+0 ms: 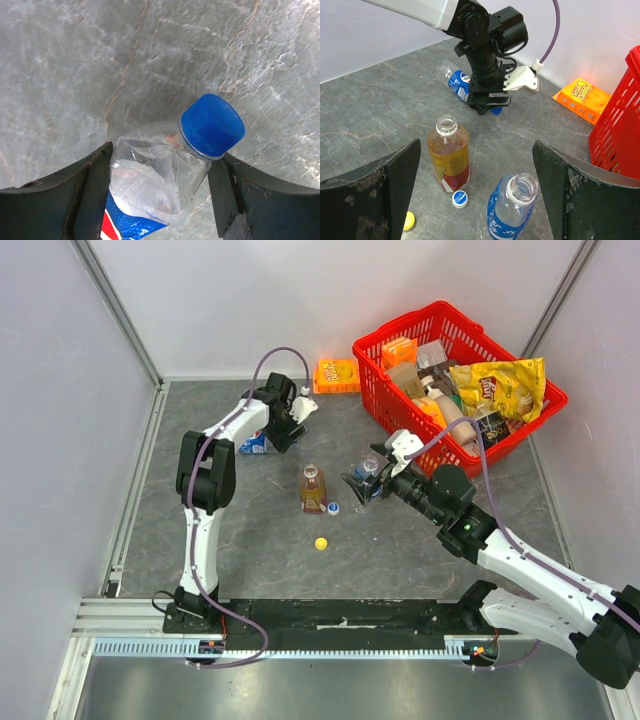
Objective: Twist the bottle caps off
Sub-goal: Pick up the plastic bottle at the center of the board, then unscrew the bottle cap from the plastic bottle.
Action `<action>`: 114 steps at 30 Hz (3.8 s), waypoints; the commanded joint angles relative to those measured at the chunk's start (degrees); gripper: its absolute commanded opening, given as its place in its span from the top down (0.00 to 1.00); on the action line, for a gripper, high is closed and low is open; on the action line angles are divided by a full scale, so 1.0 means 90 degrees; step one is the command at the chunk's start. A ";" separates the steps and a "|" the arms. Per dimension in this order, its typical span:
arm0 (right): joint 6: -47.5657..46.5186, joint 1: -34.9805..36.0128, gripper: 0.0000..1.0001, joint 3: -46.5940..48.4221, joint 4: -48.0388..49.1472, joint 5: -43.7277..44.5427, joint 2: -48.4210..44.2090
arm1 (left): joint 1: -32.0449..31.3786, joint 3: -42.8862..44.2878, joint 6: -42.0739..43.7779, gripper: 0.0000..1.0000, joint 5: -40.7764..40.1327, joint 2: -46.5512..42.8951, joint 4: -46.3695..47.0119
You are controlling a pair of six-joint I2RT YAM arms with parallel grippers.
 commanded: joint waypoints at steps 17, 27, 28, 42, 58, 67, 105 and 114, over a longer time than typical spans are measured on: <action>0.1410 -0.0040 0.02 0.1649 -0.0635 -0.0077 0.0039 | -0.0102 -0.0536 -0.1906 0.47 0.0704 -0.4412 -0.0665; 0.2455 -0.0040 0.02 0.1855 -0.0429 -0.1356 -0.0089 | -0.0102 -0.2896 -0.3431 0.52 0.5343 -0.6619 0.0474; 0.2543 -0.0040 0.02 0.1816 -0.0430 -0.1434 -0.0040 | -0.0112 -0.3209 -0.3596 0.52 0.5627 -0.6805 0.0893; 0.2769 -0.0049 0.02 0.1210 0.0605 -0.2400 0.0672 | -0.0112 -0.5655 -0.5152 0.54 0.6459 -0.7687 0.3242; 0.3549 0.0155 0.18 0.1015 0.2285 -0.2871 0.1454 | -0.0112 -0.5917 -0.5239 0.54 0.6537 -0.7852 0.3358; 0.3404 0.0438 0.41 0.1152 0.2217 -0.2491 0.1825 | -0.0112 -0.5947 -0.5288 0.53 0.6508 -0.7852 0.3387; 0.3276 0.0644 1.00 0.0986 0.1563 -0.1006 0.1504 | -0.0181 -0.6054 -0.4897 0.19 0.6441 -0.8193 0.3222; 0.3150 0.0634 1.00 0.1015 0.1162 -0.0888 0.1093 | -0.0190 -0.6054 -0.4634 0.13 0.6098 -0.8467 0.3084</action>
